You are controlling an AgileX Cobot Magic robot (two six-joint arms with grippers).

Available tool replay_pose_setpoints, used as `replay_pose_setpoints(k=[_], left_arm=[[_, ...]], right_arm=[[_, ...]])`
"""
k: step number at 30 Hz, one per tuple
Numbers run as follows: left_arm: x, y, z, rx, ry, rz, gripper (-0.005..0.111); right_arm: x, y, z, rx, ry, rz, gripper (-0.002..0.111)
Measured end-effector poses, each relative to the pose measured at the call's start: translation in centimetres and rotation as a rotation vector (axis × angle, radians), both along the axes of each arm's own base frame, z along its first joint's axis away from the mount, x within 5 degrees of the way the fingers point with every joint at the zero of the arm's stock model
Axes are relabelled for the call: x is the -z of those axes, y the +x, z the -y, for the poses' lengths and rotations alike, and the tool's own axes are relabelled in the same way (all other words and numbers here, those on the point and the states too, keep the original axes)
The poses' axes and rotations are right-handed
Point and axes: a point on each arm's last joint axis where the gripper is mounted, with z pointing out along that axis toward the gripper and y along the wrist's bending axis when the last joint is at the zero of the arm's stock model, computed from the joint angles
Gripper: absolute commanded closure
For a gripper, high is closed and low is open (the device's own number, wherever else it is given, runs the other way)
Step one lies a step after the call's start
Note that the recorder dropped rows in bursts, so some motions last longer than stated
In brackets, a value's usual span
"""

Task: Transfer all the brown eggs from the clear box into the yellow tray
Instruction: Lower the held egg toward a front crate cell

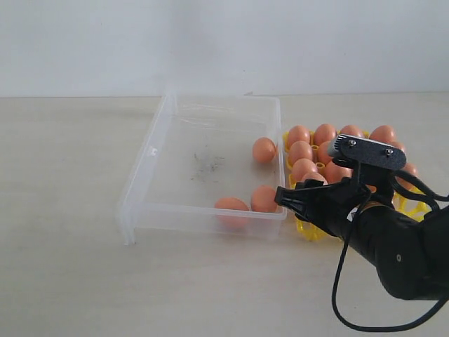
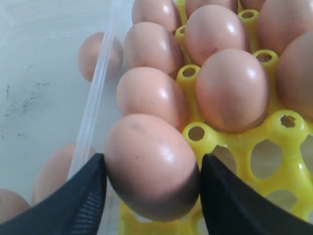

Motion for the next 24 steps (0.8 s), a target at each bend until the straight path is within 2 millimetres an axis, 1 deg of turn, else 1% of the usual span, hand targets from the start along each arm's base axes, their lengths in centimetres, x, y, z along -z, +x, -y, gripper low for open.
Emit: replay_pose_setpoints(k=[4, 6, 9, 14, 16, 24], left_arm=[[0.00, 0.00, 0.00, 0.000, 0.000, 0.000, 0.029], [0.00, 0.00, 0.00, 0.000, 0.000, 0.000, 0.029], [0.00, 0.00, 0.00, 0.000, 0.000, 0.000, 0.029], [0.00, 0.00, 0.00, 0.000, 0.000, 0.000, 0.029], [0.00, 0.00, 0.00, 0.000, 0.000, 0.000, 0.029], [0.00, 0.00, 0.00, 0.000, 0.000, 0.000, 0.029]], right_arm=[[0.03, 0.00, 0.00, -0.005, -0.002, -0.003, 0.108], [0.03, -0.01, -0.02, -0.010, -0.005, -0.003, 0.106], [0.05, -0.03, -0.05, -0.014, -0.007, -0.005, 0.092], [0.05, -0.02, -0.11, -0.020, -0.008, -0.007, 0.060], [0.06, -0.04, -0.13, -0.024, -0.009, -0.009, 0.058], [0.08, -0.11, -0.34, -0.045, 0.003, -0.015, 0.058]])
